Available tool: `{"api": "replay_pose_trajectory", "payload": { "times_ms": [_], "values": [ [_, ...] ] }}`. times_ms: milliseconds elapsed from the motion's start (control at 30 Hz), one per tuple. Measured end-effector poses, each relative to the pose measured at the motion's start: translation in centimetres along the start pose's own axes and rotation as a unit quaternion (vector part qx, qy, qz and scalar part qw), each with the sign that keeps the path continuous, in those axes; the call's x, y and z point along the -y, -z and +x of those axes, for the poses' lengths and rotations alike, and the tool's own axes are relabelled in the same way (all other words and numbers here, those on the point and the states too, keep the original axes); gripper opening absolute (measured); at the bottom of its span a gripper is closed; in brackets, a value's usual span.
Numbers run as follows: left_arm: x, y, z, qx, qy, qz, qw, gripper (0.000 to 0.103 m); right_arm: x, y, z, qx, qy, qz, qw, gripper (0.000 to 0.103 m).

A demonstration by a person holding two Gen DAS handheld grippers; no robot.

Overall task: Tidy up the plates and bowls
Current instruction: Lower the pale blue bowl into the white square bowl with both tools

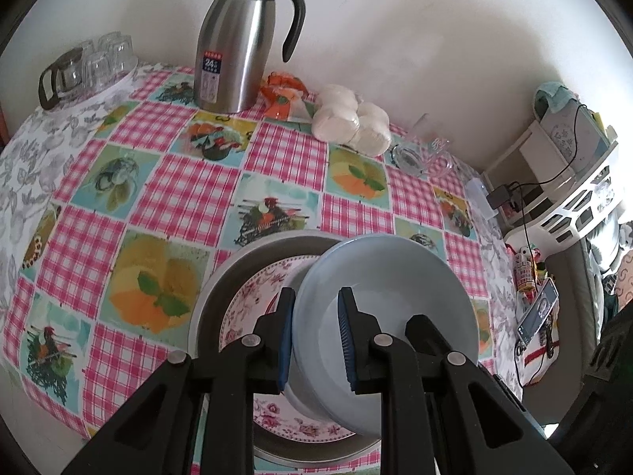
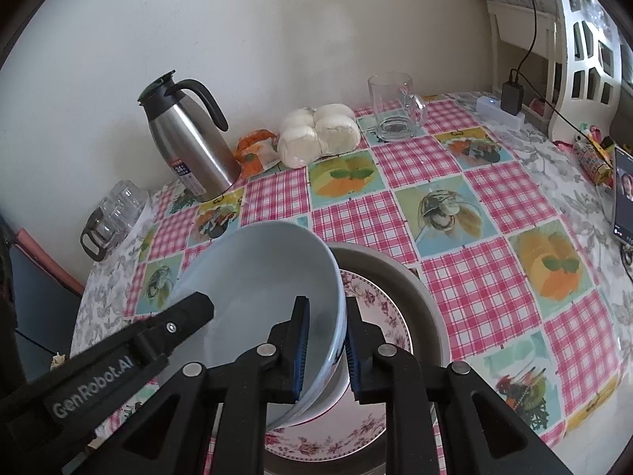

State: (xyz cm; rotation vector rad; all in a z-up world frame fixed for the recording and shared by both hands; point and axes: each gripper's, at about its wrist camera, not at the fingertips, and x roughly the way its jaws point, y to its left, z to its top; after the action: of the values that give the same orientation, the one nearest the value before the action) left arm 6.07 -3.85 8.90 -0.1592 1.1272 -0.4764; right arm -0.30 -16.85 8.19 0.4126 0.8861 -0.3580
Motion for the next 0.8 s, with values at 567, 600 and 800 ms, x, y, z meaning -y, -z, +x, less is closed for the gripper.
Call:
{"api": "replay_pose_trajectory", "payload": {
  "times_ms": [567, 600, 800],
  "values": [
    [-0.54, -0.25, 0.24, 0.007, 0.009, -0.015, 0.9998, 0.021, -0.12, 0.01, 0.06, -0.004, -0.008, -0.011, 1.0, 0.036],
    [-0.52, -0.27, 0.13, 0.01, 0.004, -0.015, 0.9998, 0.021, -0.04, -0.05, -0.06, -0.001, -0.009, -0.01, 1.0, 0.037],
    [-1.05, -0.39, 0.09, 0.013, -0.007, -0.021, 0.9997, 0.021, 0.6, -0.39, -0.55, 0.008, -0.012, 0.002, 1.0, 0.045]
  ]
}}
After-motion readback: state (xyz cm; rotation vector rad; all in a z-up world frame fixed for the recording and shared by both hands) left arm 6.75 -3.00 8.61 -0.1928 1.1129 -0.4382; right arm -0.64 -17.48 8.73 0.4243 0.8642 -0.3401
